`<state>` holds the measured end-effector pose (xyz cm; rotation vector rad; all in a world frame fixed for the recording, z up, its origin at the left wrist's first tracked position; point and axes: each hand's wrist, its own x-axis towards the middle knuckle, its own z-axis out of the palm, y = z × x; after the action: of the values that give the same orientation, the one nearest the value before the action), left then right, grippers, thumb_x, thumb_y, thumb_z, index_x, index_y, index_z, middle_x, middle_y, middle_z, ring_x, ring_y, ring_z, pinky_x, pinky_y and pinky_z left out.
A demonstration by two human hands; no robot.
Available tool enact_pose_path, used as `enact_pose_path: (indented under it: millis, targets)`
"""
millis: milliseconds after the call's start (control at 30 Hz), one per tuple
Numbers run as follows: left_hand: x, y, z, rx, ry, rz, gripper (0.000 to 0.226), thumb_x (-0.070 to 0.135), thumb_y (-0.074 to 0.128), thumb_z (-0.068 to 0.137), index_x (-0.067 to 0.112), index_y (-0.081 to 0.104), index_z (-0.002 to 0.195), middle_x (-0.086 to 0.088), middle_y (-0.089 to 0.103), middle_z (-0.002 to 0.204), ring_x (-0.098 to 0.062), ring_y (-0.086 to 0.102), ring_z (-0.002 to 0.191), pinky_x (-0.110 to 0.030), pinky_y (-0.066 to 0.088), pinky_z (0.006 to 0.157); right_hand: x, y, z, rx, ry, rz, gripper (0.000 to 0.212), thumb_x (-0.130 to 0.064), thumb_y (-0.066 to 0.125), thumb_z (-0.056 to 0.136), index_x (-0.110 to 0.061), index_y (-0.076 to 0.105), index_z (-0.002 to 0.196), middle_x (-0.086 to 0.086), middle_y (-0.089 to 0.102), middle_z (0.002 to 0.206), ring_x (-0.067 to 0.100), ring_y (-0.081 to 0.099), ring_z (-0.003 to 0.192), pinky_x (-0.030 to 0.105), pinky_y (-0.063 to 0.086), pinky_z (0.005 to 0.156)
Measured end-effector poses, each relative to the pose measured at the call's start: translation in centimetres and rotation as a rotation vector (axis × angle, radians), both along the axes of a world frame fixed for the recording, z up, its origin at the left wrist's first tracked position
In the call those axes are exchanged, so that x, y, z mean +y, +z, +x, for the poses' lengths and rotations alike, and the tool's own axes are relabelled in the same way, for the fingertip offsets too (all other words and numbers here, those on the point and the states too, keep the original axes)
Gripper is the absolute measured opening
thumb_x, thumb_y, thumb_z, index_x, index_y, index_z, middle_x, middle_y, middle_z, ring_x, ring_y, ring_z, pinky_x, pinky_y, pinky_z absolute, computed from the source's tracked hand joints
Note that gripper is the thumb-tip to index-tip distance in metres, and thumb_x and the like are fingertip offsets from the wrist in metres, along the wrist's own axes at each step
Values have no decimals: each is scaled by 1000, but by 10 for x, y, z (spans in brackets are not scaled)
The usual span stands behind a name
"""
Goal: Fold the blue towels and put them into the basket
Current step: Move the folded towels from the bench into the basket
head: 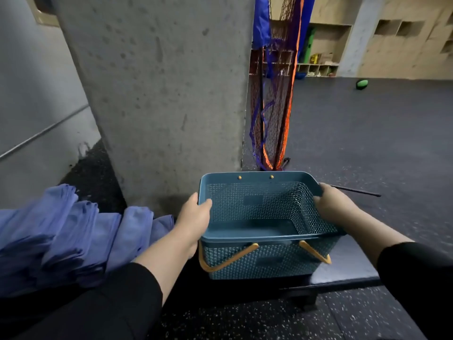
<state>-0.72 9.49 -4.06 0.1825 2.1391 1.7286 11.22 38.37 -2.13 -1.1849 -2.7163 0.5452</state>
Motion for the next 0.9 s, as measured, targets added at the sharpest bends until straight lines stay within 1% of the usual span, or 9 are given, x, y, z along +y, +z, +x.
enact_pose_path:
  millis: [67, 133, 200, 333, 433, 567, 667, 767, 900]
  targets:
    - [-8, 4, -3, 113, 0, -76, 50, 36, 47, 105, 16, 42, 151, 1, 52, 147, -22, 51, 135, -42, 41, 114, -9, 15, 2, 65, -30, 179, 48, -41, 51, 99, -17, 48, 141, 17, 54, 137, 40, 52, 121, 50, 45, 99]
    - [-28, 10, -14, 268, 49, -70, 50, 30, 49, 105, 10, 43, 150, -3, 49, 150, -17, 46, 139, -31, 35, 116, -40, 41, -8, 362, 87, 257, 49, -37, 56, 99, -11, 52, 141, 18, 53, 139, 40, 51, 124, 49, 41, 103]
    - [-61, 14, -28, 360, 104, -68, 36, 21, 50, 105, 9, 56, 138, -3, 61, 136, -13, 57, 125, -23, 42, 102, -91, 68, -25, 599, 247, 202, 38, -30, 60, 97, -11, 62, 130, 13, 62, 124, 35, 61, 109, 40, 46, 98]
    - [-138, 9, -53, 415, 277, -43, 21, 12, 46, 104, 25, 62, 103, -1, 73, 93, -15, 71, 80, -36, 53, 75, -213, 84, -71, 697, 487, -43, 20, -28, 61, 98, -20, 68, 115, -13, 64, 90, -1, 61, 75, 9, 45, 75]
    - [-175, 12, -59, 417, 348, -43, 24, 14, 45, 105, 31, 61, 97, -2, 73, 83, -20, 69, 60, -35, 51, 62, -282, 52, -115, 566, 619, -201, 21, -30, 61, 97, -20, 68, 114, -10, 67, 91, 8, 63, 78, 23, 45, 76]
    - [-202, 10, -56, 413, 284, -137, 19, 16, 47, 104, 26, 63, 104, 6, 72, 78, -14, 64, 53, -27, 46, 53, -328, -27, -161, 116, 571, -259, 35, -42, 61, 95, -10, 63, 107, 9, 69, 107, 30, 63, 103, 27, 36, 73]
    - [-214, -1, -55, 389, 160, -269, 18, 19, 49, 102, 30, 63, 105, 10, 72, 79, -14, 65, 62, -30, 50, 60, -341, -72, -177, -116, 507, -266, 47, -55, 58, 92, -8, 55, 97, 12, 64, 95, 33, 62, 97, 31, 37, 70]
    - [-220, -7, -59, 418, 121, -378, 23, 21, 48, 99, 41, 58, 94, 11, 71, 82, -20, 68, 73, -41, 56, 74, -352, -86, -184, -117, 440, -270, 50, -57, 61, 89, -7, 57, 94, 9, 63, 84, 28, 58, 80, 33, 40, 63]
    - [-223, -12, -65, 437, 123, -384, 18, 23, 48, 100, 37, 60, 99, 7, 71, 80, -20, 66, 71, -45, 56, 75, -364, -85, -192, -100, 437, -275, 43, -48, 67, 88, -7, 58, 95, 10, 69, 88, 26, 66, 86, 34, 47, 68]
